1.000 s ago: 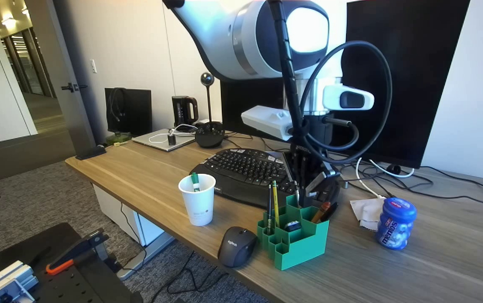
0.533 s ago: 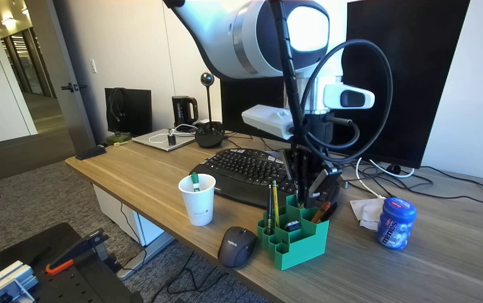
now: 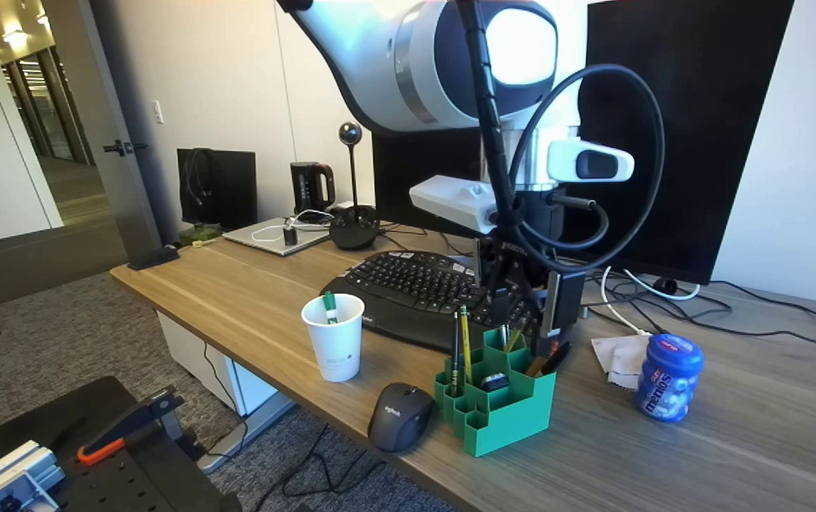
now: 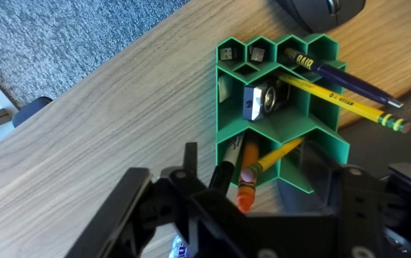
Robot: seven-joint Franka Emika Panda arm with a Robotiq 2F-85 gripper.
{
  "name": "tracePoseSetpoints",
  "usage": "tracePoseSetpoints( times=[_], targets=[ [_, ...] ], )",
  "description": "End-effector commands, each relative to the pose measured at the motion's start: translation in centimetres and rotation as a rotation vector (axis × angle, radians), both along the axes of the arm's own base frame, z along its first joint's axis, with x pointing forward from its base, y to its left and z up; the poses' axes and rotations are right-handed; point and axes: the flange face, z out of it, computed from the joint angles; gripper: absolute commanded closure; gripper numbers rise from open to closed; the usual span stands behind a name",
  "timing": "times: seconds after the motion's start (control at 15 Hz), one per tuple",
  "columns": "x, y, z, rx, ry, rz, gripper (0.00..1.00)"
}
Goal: Put one pencil in the white cup
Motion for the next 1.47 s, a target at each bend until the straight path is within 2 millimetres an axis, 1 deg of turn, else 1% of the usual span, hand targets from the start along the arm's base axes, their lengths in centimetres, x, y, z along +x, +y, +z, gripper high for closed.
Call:
tracePoseSetpoints(
  times=[0.0,0.4,1.4],
  targets=[
    [0.84,-0.20,0.68,0.010,-0.022,-0.007,0.00],
    [1.37,-0.01,1.12,0.008,-0.036,-0.006,0.00],
    [1.02,-0.16,1.20,0.011,-0.030,-0.007,0.00]
  ],
)
